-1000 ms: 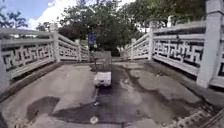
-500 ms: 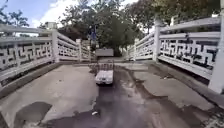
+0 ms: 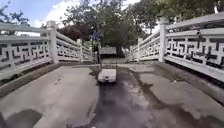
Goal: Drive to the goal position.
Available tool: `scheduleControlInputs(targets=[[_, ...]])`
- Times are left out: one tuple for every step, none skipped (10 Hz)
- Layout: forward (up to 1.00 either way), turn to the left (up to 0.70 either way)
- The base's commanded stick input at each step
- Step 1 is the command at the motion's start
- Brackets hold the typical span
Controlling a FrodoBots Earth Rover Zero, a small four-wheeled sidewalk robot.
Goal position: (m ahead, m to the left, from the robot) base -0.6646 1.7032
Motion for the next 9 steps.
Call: scheduleControlInputs(targets=[[0.45, 0.00], [0.45, 0.00], [0.45, 0.00], [0.45, 0.00], [0.45, 0.00], [0.45, 0.00], [0.45, 0.00], [0.45, 0.00], [0.45, 0.00]])
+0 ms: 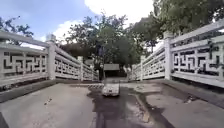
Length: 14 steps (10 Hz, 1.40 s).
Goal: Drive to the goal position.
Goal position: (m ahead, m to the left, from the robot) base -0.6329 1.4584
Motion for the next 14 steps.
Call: scheduleControlInputs(targets=[[0.45, 0.00], [0.45, 0.00], [0.45, 0.00], [0.45, 0.00], [0.45, 0.00], [0.45, 0.00], [0.45, 0.00], [0.45, 0.00], [0.45, 0.00], [0.45, 0.00], [0.45, 0.00], [0.45, 0.00], [0.45, 0.00], [0.45, 0.00]])
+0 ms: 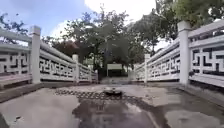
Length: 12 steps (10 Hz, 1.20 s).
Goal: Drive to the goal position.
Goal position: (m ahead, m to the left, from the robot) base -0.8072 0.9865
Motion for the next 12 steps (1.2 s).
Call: scheduleControlInputs(targets=[[0.45, 0.00], [0.45, 0.00], [0.45, 0.00], [0.45, 0.00], [0.45, 0.00], [0.45, 0.00], [0.45, 0.00], [0.45, 0.00], [0.45, 0.00], [0.45, 0.00], [0.45, 0.00], [0.45, 0.00]])
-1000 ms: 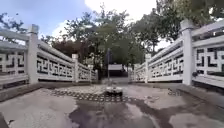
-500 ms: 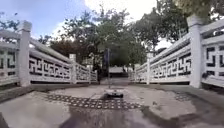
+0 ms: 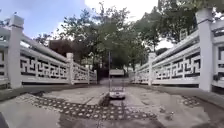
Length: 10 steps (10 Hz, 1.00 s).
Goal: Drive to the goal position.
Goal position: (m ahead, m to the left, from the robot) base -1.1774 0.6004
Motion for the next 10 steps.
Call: scheduleControlInputs(targets=[[0.45, 0.00], [0.45, 0.00], [0.45, 0.00], [0.45, 0.00], [0.45, 0.00], [0.45, 0.00], [0.45, 0.00], [0.45, 0.00], [0.45, 0.00], [0.45, 0.00]])
